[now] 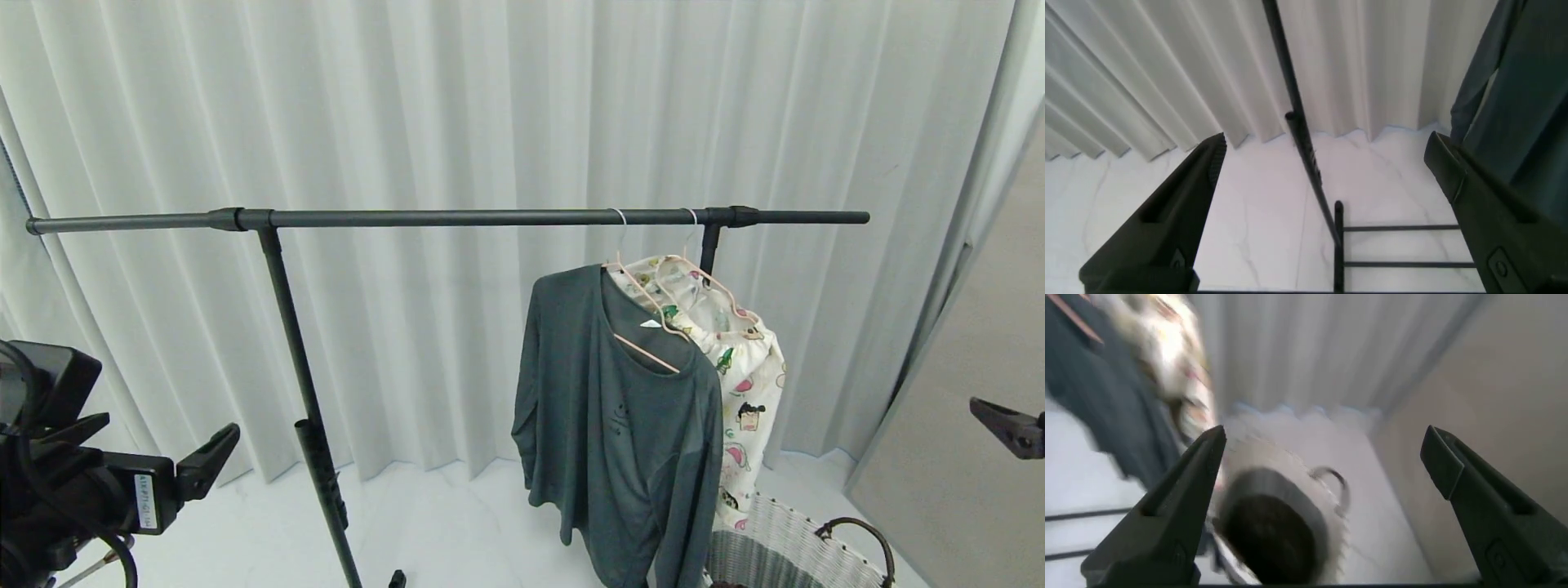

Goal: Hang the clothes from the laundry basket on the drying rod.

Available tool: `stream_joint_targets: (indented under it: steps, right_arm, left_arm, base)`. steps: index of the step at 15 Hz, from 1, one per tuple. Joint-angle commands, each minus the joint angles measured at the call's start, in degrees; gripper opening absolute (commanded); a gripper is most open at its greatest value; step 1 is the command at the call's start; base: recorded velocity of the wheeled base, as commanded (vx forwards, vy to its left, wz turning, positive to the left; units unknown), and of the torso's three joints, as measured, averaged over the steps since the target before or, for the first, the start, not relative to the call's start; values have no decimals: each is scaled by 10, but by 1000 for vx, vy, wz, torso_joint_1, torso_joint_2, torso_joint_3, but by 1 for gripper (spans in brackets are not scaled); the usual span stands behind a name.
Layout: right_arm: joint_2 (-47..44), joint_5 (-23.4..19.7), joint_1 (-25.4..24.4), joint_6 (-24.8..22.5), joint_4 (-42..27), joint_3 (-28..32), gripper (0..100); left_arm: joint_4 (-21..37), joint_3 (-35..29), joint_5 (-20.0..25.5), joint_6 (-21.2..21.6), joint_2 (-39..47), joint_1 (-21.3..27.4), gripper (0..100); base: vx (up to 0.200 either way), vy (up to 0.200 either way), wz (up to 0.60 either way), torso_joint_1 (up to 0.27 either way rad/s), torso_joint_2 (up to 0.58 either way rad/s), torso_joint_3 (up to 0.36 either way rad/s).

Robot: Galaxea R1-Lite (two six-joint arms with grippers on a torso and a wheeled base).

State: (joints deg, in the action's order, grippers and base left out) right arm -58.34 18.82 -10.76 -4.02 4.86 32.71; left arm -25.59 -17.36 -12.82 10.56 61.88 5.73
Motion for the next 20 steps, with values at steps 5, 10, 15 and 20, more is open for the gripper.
stream_joint_targets:
  steps: [5, 10, 15, 20]
  right_arm:
    - [73, 49, 1, -1, -29, -67, 100]
    - [209, 83, 30, -1, -218, -78, 100]
    - [349, 88, 64, -1, -328, -88, 100]
    - [470, 77, 141, -1, -312, -131, 100]
  left_arm:
    - [1, 53, -12, 1, -64, 0, 100]
    - [4, 120, -55, 17, -157, 0, 100]
    - [11, 174, -75, 18, -267, 0, 100]
    - [137, 174, -108, 29, -450, 0, 100]
  base:
    - [-200, 0, 0, 0, 3, 2]
    - [-40, 0, 0, 0, 0, 0]
    - [0, 0, 0, 0, 0, 0]
    - [0, 0, 0, 0, 0, 0]
